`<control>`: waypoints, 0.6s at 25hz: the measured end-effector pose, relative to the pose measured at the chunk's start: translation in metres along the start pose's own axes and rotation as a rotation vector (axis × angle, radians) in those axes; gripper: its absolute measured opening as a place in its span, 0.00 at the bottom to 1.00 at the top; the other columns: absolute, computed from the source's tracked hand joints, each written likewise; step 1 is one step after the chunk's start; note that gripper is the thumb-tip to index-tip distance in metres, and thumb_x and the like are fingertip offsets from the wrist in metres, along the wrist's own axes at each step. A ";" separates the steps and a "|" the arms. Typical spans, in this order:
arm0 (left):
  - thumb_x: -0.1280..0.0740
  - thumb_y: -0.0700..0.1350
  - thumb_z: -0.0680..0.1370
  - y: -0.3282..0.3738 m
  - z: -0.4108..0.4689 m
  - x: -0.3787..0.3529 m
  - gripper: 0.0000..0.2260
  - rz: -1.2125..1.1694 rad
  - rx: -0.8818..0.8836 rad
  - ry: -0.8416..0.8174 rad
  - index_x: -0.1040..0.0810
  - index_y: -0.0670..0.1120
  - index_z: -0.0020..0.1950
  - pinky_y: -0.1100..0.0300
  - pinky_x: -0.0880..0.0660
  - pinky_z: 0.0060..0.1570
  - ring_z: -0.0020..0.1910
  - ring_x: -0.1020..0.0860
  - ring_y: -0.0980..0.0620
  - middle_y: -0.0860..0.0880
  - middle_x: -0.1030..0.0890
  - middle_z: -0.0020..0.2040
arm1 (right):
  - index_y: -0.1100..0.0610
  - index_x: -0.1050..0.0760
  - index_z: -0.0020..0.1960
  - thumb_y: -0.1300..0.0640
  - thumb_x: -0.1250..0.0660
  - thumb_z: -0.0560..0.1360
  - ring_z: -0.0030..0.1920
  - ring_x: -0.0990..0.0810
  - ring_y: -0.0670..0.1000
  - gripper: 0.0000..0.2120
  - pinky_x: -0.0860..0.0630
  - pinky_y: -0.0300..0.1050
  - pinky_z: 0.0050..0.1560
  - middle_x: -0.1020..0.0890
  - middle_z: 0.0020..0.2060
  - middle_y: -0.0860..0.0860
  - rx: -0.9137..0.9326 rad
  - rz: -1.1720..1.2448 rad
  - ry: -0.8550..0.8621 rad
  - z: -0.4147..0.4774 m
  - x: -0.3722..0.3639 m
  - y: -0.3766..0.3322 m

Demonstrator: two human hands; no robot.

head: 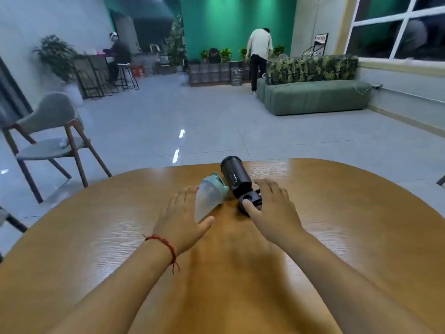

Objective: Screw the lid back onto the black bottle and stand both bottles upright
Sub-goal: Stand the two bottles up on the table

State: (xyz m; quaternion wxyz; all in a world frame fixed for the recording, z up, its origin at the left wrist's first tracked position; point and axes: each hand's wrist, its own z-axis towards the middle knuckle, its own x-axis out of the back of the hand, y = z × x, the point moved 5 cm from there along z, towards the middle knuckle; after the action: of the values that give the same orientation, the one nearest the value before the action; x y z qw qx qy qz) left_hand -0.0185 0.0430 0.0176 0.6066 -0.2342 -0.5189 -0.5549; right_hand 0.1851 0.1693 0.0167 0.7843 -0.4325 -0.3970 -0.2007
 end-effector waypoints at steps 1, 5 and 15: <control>0.30 0.66 0.73 -0.004 0.009 -0.009 0.42 0.017 0.020 -0.029 0.38 0.49 0.82 0.46 0.27 0.69 0.72 0.28 0.45 0.48 0.28 0.77 | 0.48 0.35 0.81 0.38 0.37 0.81 0.75 0.32 0.57 0.31 0.28 0.60 0.67 0.30 0.79 0.49 -0.017 -0.010 -0.015 0.013 -0.011 0.001; 0.30 0.72 0.70 -0.020 0.043 -0.036 0.47 0.051 0.151 -0.150 0.39 0.50 0.81 0.48 0.23 0.62 0.69 0.24 0.45 0.48 0.25 0.75 | 0.49 0.35 0.81 0.33 0.41 0.79 0.74 0.30 0.60 0.35 0.29 0.61 0.68 0.27 0.77 0.52 -0.164 -0.052 -0.093 0.070 -0.054 -0.001; 0.26 0.68 0.72 -0.056 0.055 -0.055 0.40 -0.501 0.293 0.122 0.34 0.50 0.77 0.50 0.23 0.57 0.62 0.25 0.48 0.51 0.25 0.62 | 0.46 0.33 0.81 0.36 0.41 0.81 0.67 0.22 0.60 0.31 0.31 0.64 0.69 0.15 0.65 0.52 -0.193 -0.096 0.088 0.077 -0.076 0.021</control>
State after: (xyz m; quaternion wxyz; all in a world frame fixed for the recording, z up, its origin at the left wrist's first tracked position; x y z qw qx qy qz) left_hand -0.0814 0.0981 -0.0283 0.5081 0.0250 -0.5977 -0.6197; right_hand 0.1184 0.2431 -0.0305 0.7453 -0.4771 -0.3612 -0.2941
